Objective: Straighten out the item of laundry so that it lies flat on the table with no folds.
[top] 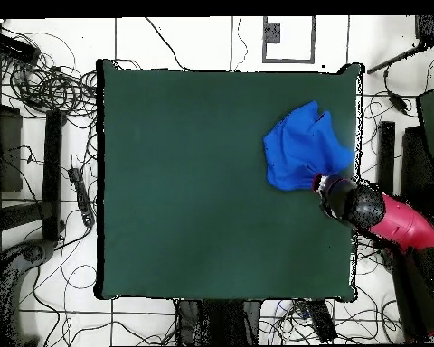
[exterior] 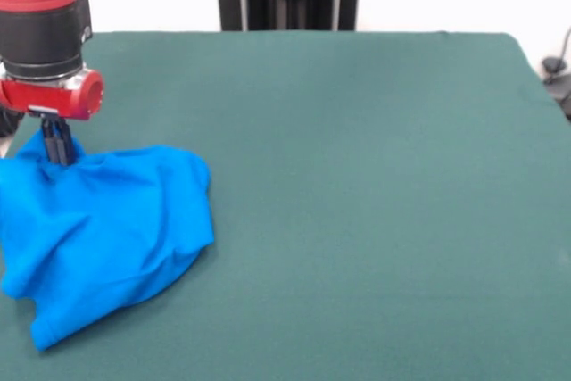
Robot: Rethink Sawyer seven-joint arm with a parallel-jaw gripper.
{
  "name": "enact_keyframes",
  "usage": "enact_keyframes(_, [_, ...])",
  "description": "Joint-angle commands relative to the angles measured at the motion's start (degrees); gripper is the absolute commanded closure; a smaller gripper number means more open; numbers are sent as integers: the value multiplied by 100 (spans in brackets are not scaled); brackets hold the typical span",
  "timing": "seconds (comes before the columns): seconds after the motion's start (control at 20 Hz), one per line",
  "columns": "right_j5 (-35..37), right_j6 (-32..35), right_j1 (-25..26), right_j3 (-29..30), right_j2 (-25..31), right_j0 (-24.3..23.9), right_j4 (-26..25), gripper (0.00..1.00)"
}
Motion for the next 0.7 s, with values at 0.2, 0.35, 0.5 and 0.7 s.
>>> enact_keyframes(0.2, [460, -220, 40, 259, 547, 267, -176, 100])
enact_keyframes(0.35, [487, -180, -123, 427, 534, 256, -151, 100])
enact_keyframes(0.5, [626, -197, -479, 724, 547, 214, -94, 100])
enact_keyframes(0.7, [887, -181, -1074, 1207, 527, 178, 37, 100])
